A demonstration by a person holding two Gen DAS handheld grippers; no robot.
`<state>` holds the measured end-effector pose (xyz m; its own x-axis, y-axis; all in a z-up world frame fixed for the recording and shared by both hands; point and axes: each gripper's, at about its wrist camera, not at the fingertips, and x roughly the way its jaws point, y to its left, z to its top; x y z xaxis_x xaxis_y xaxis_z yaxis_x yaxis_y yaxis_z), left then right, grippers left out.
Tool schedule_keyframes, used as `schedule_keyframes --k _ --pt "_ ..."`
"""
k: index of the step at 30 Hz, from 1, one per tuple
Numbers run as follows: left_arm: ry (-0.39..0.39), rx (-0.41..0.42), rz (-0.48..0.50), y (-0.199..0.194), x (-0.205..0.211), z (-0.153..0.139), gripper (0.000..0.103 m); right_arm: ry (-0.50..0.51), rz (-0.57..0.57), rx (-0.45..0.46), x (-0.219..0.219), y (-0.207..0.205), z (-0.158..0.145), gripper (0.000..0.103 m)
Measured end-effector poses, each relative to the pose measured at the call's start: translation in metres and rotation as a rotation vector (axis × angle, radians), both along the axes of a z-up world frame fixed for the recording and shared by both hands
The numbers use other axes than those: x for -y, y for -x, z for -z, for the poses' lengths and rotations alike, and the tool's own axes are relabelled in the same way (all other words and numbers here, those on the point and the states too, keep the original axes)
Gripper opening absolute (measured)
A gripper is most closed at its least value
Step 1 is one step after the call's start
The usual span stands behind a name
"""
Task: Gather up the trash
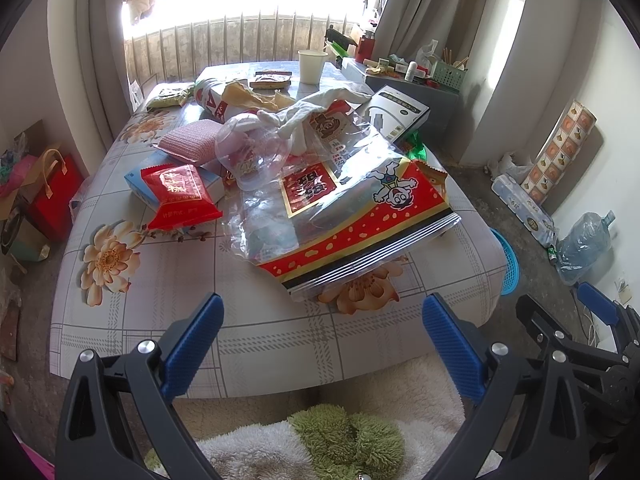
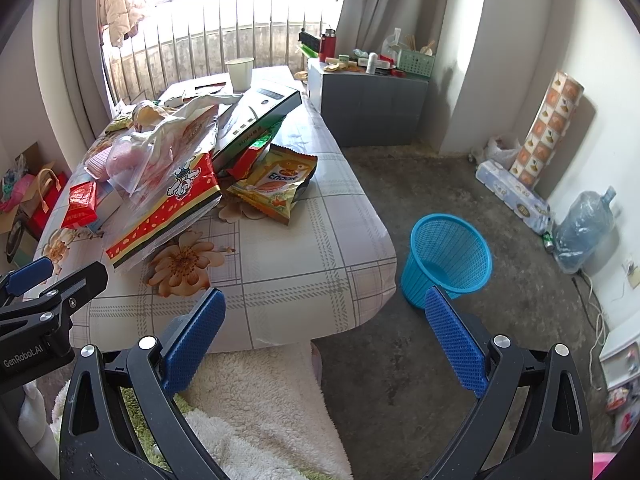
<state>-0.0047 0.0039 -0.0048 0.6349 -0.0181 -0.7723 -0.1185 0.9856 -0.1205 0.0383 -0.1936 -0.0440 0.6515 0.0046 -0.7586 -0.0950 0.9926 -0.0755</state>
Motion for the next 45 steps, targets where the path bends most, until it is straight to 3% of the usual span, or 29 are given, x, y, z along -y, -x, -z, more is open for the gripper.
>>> schedule_keyframes --k 36,45 --pt "0.001 -0.004 0.001 -0.001 0.001 0.002 0.097 -0.003 0.002 0.001 -0.001 0.0 -0.003 0.095" --pt "0.066 0.068 -0.002 0.004 -0.033 0.012 0.097 -0.043 0.016 0.083 -0.015 -0.018 -0.023 0.095"
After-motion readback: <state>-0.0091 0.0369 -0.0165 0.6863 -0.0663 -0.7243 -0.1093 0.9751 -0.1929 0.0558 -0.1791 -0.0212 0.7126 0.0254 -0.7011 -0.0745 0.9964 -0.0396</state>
